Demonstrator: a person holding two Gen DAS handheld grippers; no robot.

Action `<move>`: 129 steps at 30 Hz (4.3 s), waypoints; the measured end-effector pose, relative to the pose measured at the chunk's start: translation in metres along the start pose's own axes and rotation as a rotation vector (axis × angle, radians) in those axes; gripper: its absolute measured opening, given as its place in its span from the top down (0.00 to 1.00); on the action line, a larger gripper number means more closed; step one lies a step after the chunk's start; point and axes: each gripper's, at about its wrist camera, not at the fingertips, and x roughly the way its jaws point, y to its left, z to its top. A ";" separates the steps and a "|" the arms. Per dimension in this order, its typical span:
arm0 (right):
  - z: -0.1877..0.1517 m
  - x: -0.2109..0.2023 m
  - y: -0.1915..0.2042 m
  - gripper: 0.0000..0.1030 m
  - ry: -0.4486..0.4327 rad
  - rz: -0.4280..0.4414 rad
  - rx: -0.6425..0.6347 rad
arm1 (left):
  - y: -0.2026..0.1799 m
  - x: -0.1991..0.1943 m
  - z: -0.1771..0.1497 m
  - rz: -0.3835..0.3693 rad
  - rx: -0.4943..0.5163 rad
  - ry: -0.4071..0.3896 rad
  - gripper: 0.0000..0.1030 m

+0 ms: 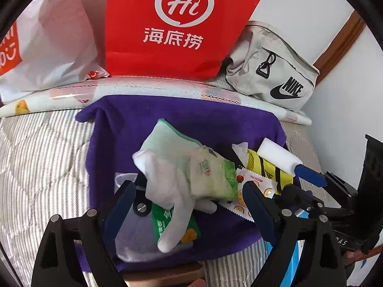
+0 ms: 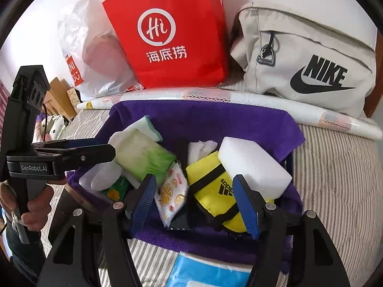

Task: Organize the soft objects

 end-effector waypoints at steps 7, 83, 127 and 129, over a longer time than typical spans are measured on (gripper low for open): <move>-0.006 -0.026 0.007 0.30 -0.036 -0.039 -0.004 | -0.001 -0.028 -0.010 0.058 0.008 -0.036 0.12; -0.234 -0.300 0.089 0.00 -0.323 -0.178 0.052 | -0.138 -0.255 -0.273 0.230 0.101 -0.355 0.00; -0.234 -0.305 0.091 0.01 -0.332 -0.179 0.048 | -0.142 -0.256 -0.276 0.236 0.091 -0.360 0.00; -0.234 -0.306 0.091 0.00 -0.333 -0.179 0.049 | -0.142 -0.257 -0.276 0.235 0.091 -0.360 0.00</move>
